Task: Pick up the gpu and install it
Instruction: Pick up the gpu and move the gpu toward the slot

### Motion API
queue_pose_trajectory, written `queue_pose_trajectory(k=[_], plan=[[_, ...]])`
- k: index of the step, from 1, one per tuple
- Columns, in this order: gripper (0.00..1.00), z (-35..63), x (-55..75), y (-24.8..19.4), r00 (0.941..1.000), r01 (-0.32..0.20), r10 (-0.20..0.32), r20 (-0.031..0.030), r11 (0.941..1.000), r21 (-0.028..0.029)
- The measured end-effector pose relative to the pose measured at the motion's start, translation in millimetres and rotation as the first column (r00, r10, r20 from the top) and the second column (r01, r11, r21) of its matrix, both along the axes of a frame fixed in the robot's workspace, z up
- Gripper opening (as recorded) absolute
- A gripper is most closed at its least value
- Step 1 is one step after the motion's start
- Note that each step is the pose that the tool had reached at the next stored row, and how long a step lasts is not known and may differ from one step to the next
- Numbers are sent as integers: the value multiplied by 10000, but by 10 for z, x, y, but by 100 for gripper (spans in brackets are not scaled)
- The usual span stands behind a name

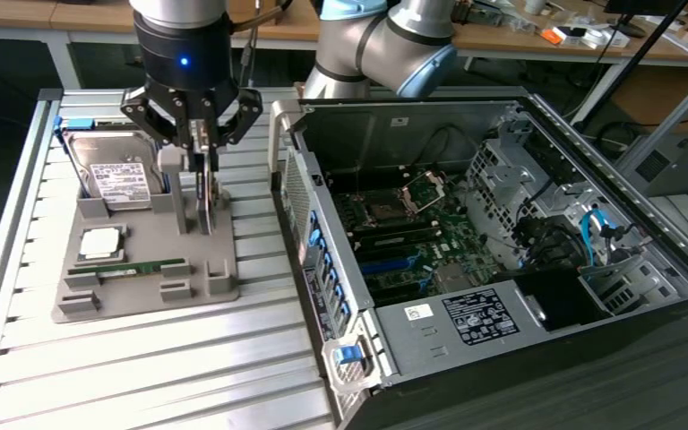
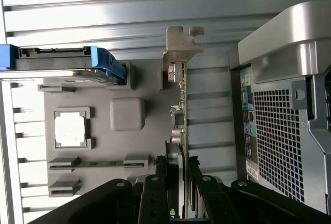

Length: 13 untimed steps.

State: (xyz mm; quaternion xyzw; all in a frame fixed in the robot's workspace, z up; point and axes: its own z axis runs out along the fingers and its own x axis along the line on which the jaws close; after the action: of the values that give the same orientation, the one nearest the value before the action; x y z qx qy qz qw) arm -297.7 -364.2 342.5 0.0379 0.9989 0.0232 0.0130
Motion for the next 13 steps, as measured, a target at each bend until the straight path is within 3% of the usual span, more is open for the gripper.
queue_pose_trajectory(k=[13], plan=[[27, 51, 0, 0, 10000, 0, 0, 0, 10000, 0]])
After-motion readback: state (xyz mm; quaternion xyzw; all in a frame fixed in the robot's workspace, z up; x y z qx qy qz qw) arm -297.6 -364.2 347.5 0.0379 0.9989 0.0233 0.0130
